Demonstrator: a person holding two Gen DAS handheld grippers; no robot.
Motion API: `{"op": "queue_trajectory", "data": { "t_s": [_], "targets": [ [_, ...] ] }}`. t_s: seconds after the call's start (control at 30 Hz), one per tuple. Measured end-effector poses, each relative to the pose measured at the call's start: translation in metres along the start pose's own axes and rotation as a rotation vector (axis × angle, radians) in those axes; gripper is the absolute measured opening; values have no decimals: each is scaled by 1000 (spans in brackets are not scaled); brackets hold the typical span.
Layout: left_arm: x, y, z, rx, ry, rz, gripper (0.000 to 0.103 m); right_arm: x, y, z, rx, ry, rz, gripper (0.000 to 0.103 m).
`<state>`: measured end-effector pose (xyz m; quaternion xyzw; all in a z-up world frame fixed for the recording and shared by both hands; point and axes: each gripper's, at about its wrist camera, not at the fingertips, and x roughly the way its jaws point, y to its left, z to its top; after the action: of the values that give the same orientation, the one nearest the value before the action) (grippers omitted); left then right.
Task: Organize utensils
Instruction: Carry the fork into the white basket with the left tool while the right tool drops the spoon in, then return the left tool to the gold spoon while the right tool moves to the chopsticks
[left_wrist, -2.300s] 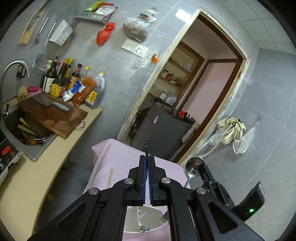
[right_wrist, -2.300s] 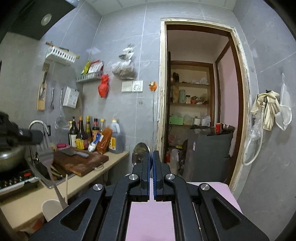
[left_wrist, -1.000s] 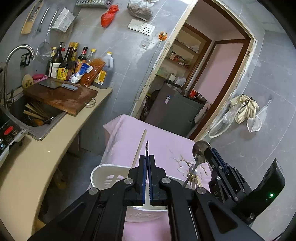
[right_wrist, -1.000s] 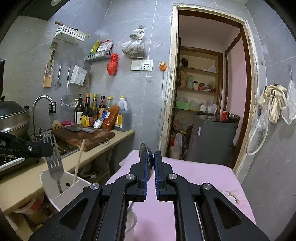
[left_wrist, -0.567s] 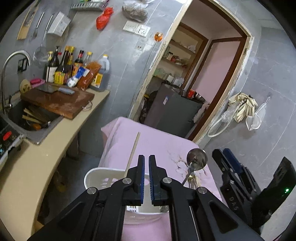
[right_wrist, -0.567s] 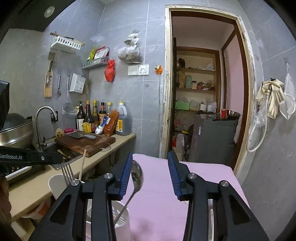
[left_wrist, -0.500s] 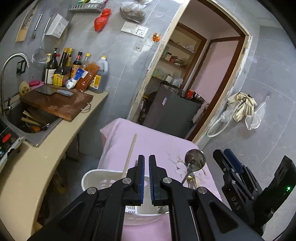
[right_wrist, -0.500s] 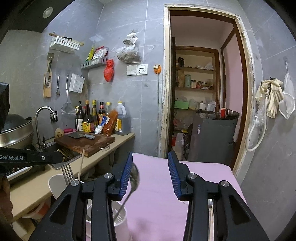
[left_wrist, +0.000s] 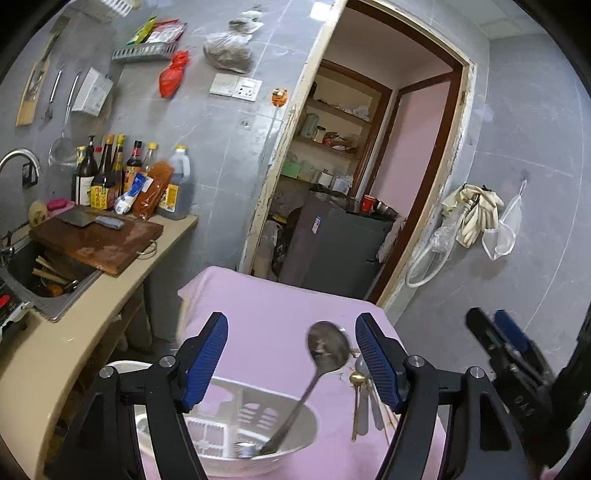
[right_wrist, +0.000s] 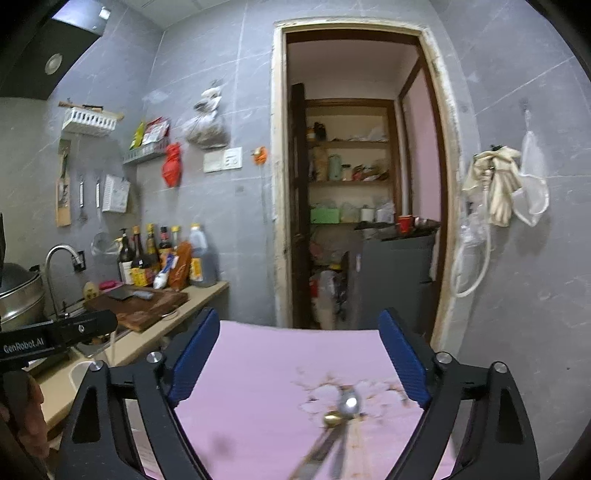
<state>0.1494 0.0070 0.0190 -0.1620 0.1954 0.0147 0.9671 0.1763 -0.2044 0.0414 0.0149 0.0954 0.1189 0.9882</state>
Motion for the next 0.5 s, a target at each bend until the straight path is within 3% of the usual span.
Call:
{"op": "queue_trajectory", "data": {
  "t_s": [0.07, 0.3, 0.5],
  "targets": [
    [3, -13, -2, 7, -11, 7, 78, -3, -14, 2, -3, -7, -12, 97],
    [15, -66, -8, 93, -61, 27, 93, -3, -68, 5, -17, 0, -43, 101],
    [38, -104, -14, 140, -45, 9, 95, 6, -115, 0, -8, 42, -96, 101]
  ]
}}
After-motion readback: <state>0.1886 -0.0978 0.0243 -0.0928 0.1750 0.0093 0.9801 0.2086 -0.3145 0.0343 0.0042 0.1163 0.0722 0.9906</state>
